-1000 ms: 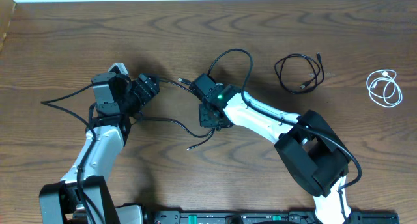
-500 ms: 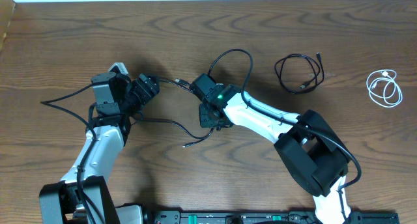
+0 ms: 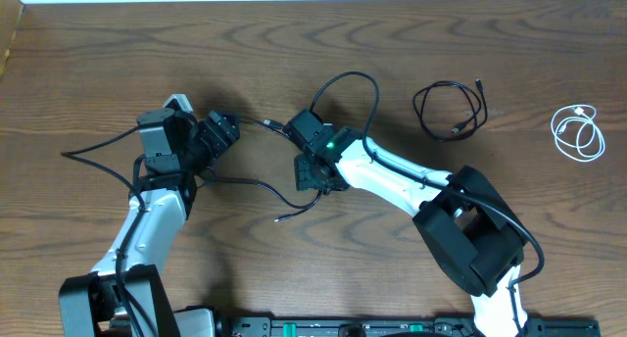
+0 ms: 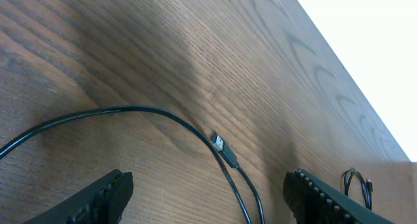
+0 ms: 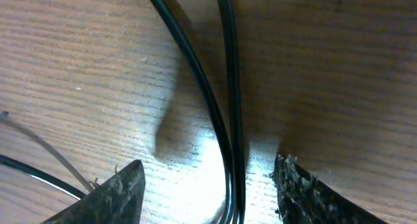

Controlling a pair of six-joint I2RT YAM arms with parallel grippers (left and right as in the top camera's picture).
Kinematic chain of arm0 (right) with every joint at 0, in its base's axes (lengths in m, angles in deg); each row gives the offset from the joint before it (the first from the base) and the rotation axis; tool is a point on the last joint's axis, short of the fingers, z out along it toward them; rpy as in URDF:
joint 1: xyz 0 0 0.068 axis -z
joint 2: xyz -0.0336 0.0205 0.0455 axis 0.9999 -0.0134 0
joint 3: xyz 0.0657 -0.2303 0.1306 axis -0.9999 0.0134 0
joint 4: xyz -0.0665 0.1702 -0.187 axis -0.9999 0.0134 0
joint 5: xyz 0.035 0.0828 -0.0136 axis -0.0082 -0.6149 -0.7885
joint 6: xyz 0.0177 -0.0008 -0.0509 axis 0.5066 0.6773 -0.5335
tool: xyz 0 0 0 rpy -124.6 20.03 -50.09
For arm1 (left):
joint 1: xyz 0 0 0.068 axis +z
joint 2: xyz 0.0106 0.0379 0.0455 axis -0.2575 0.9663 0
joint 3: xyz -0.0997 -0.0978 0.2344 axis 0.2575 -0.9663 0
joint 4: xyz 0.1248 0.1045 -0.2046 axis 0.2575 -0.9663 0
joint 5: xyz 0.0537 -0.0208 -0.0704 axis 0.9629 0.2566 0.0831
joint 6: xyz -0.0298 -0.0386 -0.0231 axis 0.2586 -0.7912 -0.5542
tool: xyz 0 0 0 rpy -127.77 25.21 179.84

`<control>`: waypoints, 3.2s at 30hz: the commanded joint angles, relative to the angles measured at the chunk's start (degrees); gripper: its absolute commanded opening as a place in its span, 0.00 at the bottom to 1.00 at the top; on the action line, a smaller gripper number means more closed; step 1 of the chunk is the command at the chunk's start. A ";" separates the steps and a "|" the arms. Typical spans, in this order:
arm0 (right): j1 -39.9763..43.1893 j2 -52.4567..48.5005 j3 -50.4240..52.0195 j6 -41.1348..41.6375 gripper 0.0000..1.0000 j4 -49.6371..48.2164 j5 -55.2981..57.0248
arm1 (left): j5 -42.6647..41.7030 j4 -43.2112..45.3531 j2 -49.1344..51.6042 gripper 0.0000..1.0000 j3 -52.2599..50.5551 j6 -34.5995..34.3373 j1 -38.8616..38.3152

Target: Untangle cables

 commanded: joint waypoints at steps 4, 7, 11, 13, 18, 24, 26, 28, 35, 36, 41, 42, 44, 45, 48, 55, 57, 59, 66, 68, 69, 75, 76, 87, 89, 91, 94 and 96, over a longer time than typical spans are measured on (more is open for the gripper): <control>-0.52 -1.16 0.79 0.02 0.48 0.55 0.94 | 0.74 0.07 -0.02 0.79 1.05 0.61 0.24; -0.52 -1.16 0.79 0.02 0.31 0.52 0.94 | 0.76 0.07 -0.02 0.79 1.05 0.63 0.24; -0.52 -1.16 0.79 0.04 0.24 0.50 0.94 | 0.74 0.07 -0.02 0.79 1.05 0.63 0.24; -0.52 -1.16 0.79 0.02 0.30 0.52 0.94 | 0.74 0.07 -0.02 0.79 1.05 0.61 0.24; -0.52 -1.16 0.79 0.04 0.49 0.55 0.94 | 0.76 0.07 -0.02 0.79 1.05 0.61 0.24; -0.39 -1.05 0.68 -1.16 0.53 0.55 0.20 | 0.76 0.07 -0.02 0.79 1.05 0.61 0.24; 0.02 -0.39 -0.09 -5.33 0.57 0.31 -2.36 | 0.74 0.07 -0.02 0.79 1.05 0.61 0.24; 0.55 0.48 -1.70 -10.78 0.57 0.44 -3.32 | 0.74 0.07 -0.02 0.79 1.05 0.61 0.24; 4.81 3.96 -8.70 -16.28 0.59 3.48 2.54 | 0.74 0.07 -0.02 0.79 1.05 0.63 0.24; 5.68 4.20 -9.16 -16.26 0.58 3.63 5.11 | 0.74 0.07 -0.02 0.79 1.05 0.63 0.24; 10.95 3.74 -8.90 -16.24 0.46 3.85 11.56 | 0.74 0.07 -0.02 0.79 1.05 0.63 0.24; 12.46 3.54 -8.39 -16.24 0.46 3.85 11.58 | 0.74 0.07 -0.02 0.78 1.05 0.61 0.24; 14.71 3.37 -7.69 -16.24 0.46 3.78 11.78 | 0.74 0.07 -0.02 0.78 1.05 0.61 0.24; 16.00 3.17 -7.39 -16.24 0.46 3.69 12.04 | 0.74 0.07 -0.02 0.79 1.05 0.61 0.24; 19.39 1.90 -7.08 -16.26 0.50 3.58 12.20 | 0.74 0.07 -0.02 0.79 1.05 0.63 0.24; 26.10 -1.99 -7.04 -16.26 0.57 3.41 12.17 | 0.74 0.07 -0.02 0.79 1.05 0.61 0.24; 27.41 -3.80 -7.04 -16.26 0.57 3.30 12.20 | 0.74 0.07 -0.02 0.78 1.05 0.63 0.24; 28.06 -4.94 -7.04 -16.26 0.57 3.10 12.17 | 0.74 0.07 -0.02 0.78 1.05 0.63 0.24; 28.65 -7.65 -7.04 -16.26 0.33 3.56 10.78 | 0.74 0.07 -0.02 0.78 1.05 0.61 0.24; 28.41 -7.65 -7.04 -16.90 0.27 3.85 7.58 | 0.74 0.07 -0.02 0.79 1.05 0.61 0.24; 28.30 -7.65 -7.04 -18.36 0.21 3.85 3.69 | 0.74 0.07 -0.02 0.79 1.05 0.61 0.24; 26.27 -7.67 -7.04 -26.62 0.01 1.99 -26.88 | 0.74 0.07 -0.02 0.78 1.05 0.61 0.24; 25.79 -7.67 -7.04 -27.98 0.01 1.27 -29.57 | 0.74 0.07 -0.02 0.79 1.05 0.63 0.24; 24.41 -7.67 -8.83 -30.82 0.01 -8.00 -52.72 | 0.70 0.09 -0.02 0.65 1.05 0.61 0.17; 24.63 -7.67 -8.85 -30.82 0.02 -8.85 -54.14 | 0.66 0.09 -0.02 0.65 1.05 0.61 0.17; 24.87 -7.67 -8.85 -30.84 0.07 -8.83 -53.53 | -0.02 0.09 -0.02 0.65 1.05 0.59 0.17; 25.66 -7.67 -8.85 -30.82 0.16 -8.61 -51.43 | -1.46 0.09 -0.02 0.65 1.05 0.59 0.17; 25.99 -7.67 -8.85 -30.82 0.16 -8.61 -51.30 | -1.46 0.11 -0.02 0.65 1.05 0.37 -0.11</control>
